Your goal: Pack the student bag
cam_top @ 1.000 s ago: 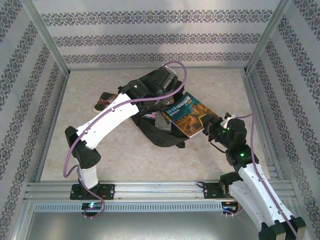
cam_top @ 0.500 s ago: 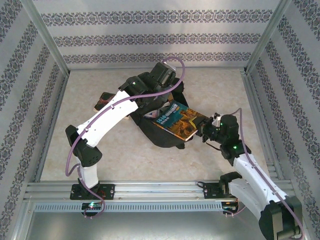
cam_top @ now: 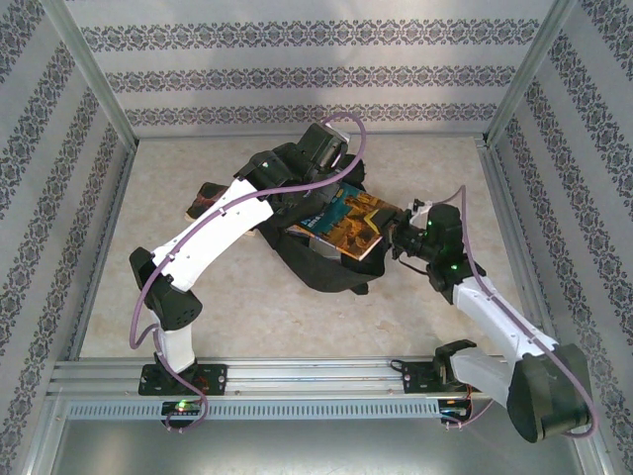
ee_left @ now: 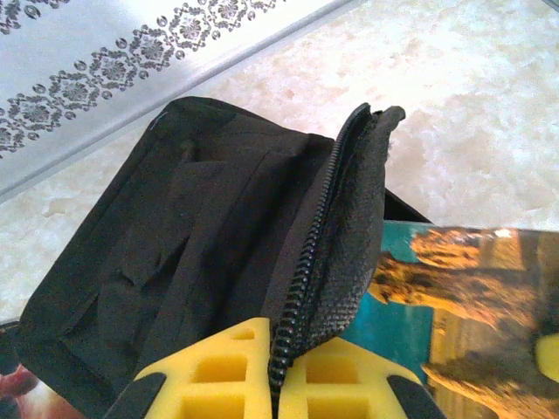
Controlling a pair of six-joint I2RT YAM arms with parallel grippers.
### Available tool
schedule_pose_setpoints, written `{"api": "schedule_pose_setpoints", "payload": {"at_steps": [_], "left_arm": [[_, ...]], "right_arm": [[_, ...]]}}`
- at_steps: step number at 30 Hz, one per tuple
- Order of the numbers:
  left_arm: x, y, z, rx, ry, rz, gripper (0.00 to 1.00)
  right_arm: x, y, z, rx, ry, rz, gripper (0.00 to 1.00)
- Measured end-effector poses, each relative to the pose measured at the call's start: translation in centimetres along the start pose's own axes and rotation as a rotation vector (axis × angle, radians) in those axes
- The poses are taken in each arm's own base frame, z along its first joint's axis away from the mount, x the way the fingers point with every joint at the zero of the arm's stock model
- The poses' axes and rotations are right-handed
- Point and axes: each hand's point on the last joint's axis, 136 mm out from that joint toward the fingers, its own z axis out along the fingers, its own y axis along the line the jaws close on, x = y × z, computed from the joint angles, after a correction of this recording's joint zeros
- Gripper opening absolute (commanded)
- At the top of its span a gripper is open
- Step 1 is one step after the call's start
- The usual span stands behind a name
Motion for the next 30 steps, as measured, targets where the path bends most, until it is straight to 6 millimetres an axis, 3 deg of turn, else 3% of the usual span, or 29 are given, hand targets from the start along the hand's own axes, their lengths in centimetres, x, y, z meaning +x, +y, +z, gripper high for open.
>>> {"api": "schedule_pose_setpoints", "payload": {"at_steps": [13,16,23,25,27,30], "left_arm": [[0.1,-0.5,-0.5,0.041,-0.006,-0.021,0.00],[0.2,-1.1,-0.4,0.071,-0.003,-0.047,0.00],[-0.5,-2.9,0.3,0.153,0.004,-0.128,0.00],[-0.5,-3.2,0.4,0.169,0.010,-0.139,0.00],[-0.5,-3.3,0.5,0.176,0.012,-0.149,0.00],[-0.6,-3.5,0.4,0.185,0.008,-0.160,0.00]], "right_arm": [[-3.4,-1.0,2.9,0.073,-0.129,-0.091,0.00],[-2.9,-1.0,4.8,0.076,-0.147,-0.126,0.00],[-2.5,-2.8,11.5,0.096,-0.183,-0.166,0.00],[-2.8,-2.7,13.7,0.085,-0.189,-0.178,0.06],[-3.1,-3.0,16.1,0.074,-0.189,-0.186,0.25],[-3.7,-3.9,17.6,0.072,-0.195,-0.180,0.45]]}}
